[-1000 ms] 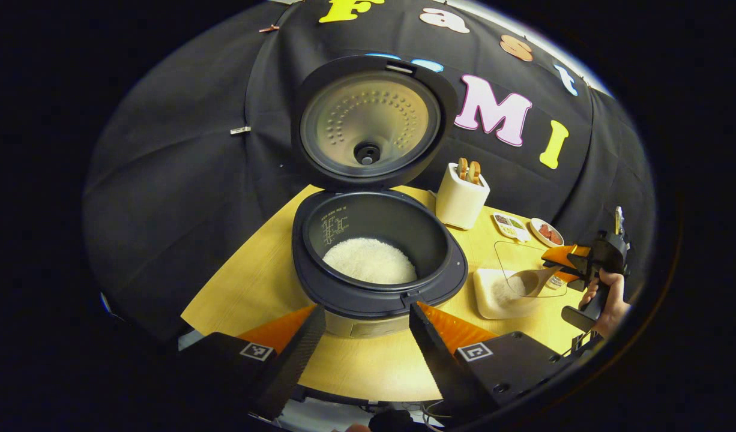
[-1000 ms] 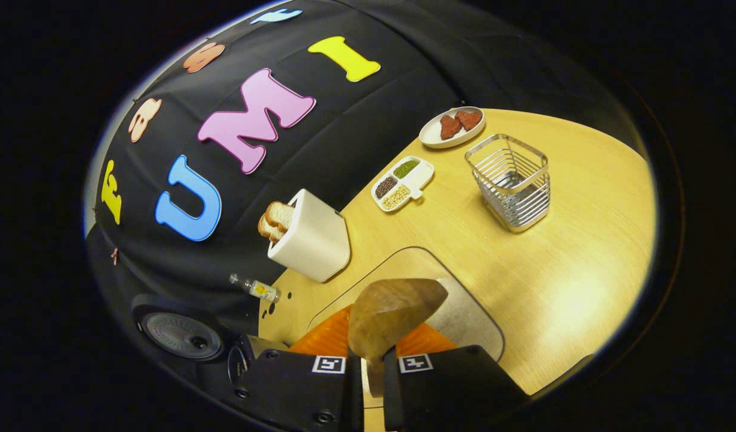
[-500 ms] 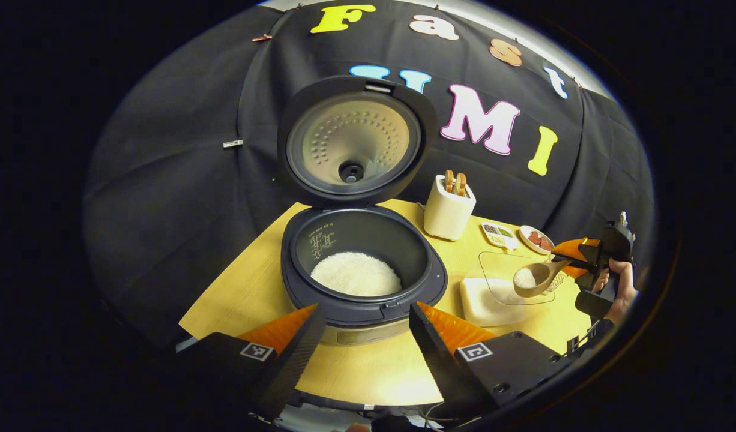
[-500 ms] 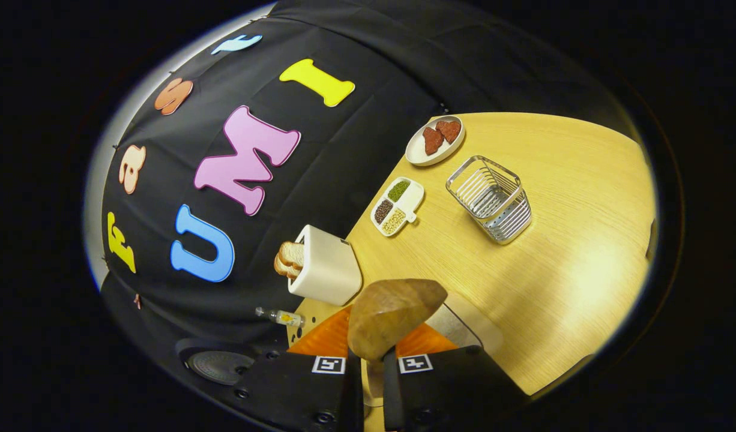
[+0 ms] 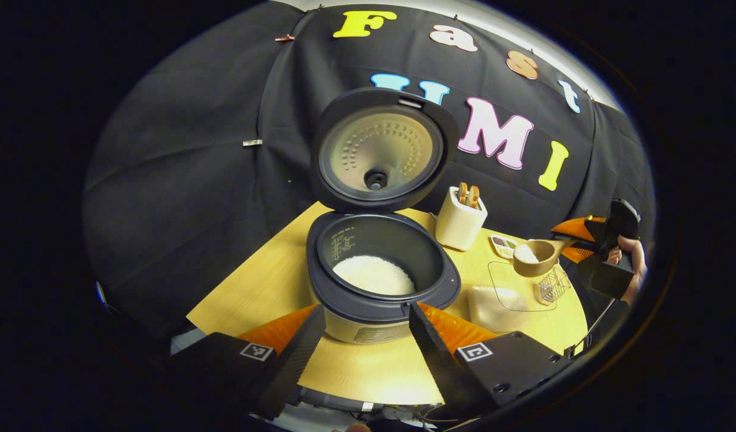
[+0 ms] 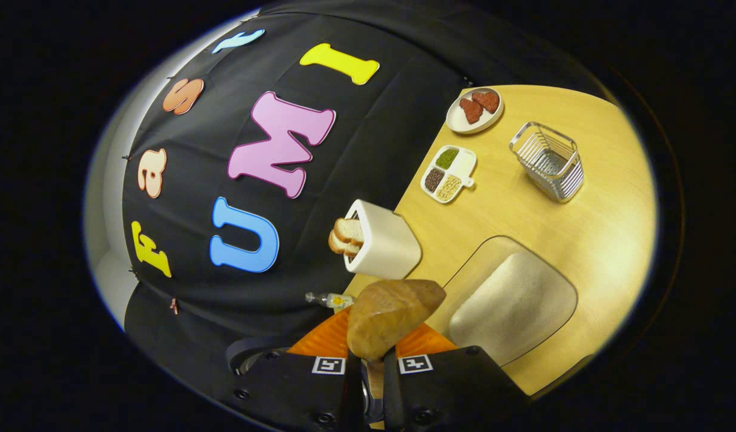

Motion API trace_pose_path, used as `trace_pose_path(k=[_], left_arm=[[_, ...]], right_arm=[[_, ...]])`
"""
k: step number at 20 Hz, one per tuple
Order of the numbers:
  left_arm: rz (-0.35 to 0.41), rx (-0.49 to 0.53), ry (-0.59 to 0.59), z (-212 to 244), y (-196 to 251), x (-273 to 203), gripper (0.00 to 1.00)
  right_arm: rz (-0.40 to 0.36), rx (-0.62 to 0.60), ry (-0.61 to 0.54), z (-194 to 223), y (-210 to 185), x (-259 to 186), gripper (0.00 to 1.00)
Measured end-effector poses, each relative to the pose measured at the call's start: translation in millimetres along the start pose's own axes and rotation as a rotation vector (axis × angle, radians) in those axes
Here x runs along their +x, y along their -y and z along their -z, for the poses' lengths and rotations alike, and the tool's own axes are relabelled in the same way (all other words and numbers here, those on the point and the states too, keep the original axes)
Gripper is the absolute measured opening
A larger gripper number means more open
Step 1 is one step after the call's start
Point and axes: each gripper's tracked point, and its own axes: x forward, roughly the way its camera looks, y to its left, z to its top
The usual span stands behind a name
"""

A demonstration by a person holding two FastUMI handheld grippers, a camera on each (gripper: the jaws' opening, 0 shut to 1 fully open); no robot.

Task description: Close the left gripper, press the button to open the rice cooker; take a wooden spoon from the chopstick holder with the right hand, scoop a spoonful of rice and pour it into the rice cooker, then put the wooden spoon back into the chopstick holder.

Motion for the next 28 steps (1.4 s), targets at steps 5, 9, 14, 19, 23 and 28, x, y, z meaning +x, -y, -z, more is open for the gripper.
trace_pose_path(k=[5,9,14,19,23,28], left_arm=[[-0.013,-0.035,0.024,-3.7,-12.6,-6.4,0.95],[-0.036,-0.051,0.037,-5.6,-28.7,-11.8,0.95],[-0.070,-0.102,0.038,-8.2,-57.7,-12.7,0.95],[-0.101,-0.152,0.044,-12.1,-84.9,-8.6,0.95],[-0.112,-0.175,0.044,-15.3,-98.3,-7.8,0.95],[-0.115,-0.172,0.068,-29.0,-103.7,-8.6,0.95]], right_arm=[[-0.056,-0.084,-0.083,51.0,-45.3,16.6,0.17],[-0.107,-0.129,-0.135,88.3,-80.8,29.3,0.17],[-0.164,-0.303,-0.145,126.2,-115.5,46.5,0.17],[-0.233,-0.553,-0.125,161.9,-142.8,60.9,0.17],[-0.280,-0.711,-0.108,183.3,-150.1,74.9,0.17],[-0.305,-0.852,-0.101,201.7,-148.6,91.8,0.17]])
